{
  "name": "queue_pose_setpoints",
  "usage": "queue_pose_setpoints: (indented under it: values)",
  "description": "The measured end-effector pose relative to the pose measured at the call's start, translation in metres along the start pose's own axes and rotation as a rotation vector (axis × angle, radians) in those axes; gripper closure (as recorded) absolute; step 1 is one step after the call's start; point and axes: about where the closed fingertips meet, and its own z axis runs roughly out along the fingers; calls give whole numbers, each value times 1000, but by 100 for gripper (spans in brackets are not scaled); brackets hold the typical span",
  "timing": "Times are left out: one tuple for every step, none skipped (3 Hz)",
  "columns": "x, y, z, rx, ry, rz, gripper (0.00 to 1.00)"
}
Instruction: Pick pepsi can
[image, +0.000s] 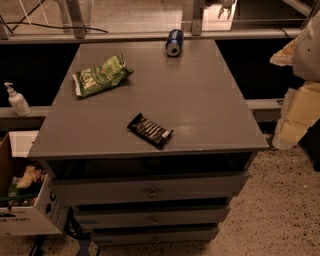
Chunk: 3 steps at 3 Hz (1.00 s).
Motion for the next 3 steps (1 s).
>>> queue_pose_setpoints:
  values:
    - [-1,-1,0,-1,-6,-4,0]
    - [-35,-84,72,114,-161,112,0]
    - [-58,-131,102,184,-245,174,0]
